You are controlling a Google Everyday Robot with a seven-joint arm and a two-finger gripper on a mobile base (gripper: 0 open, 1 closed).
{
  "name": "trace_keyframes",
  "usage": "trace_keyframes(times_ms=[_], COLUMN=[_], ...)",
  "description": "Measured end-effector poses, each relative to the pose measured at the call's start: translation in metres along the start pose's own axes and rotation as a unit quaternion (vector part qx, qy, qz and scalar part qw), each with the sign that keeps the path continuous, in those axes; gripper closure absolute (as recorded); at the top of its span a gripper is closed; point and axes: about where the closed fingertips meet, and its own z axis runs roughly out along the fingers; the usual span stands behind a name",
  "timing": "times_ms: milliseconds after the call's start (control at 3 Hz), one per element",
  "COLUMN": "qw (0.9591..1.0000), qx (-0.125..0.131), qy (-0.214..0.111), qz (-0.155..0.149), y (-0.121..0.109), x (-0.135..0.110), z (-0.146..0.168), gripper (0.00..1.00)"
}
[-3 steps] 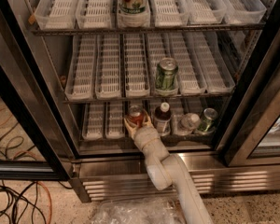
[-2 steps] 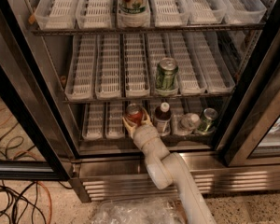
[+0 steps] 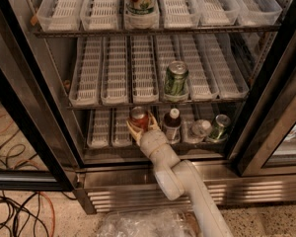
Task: Pick coke can from bottom shelf of fridge
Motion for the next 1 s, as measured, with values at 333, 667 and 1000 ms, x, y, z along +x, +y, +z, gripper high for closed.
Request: trace_keyframes(times_ms=[333, 667, 1000], qw=[0.9998, 0.9986, 0.9948], qx=[-0.017, -0.05, -0.1], qy=[-0.011, -0.011, 0.003], qz=[0.005, 0.007, 0.017], y=[0.006, 0.014, 0.031], x=[-0.01, -0.014, -0.009], z=[-0.011, -0.026, -0.044], gripper=[1.0, 1.0, 1.0])
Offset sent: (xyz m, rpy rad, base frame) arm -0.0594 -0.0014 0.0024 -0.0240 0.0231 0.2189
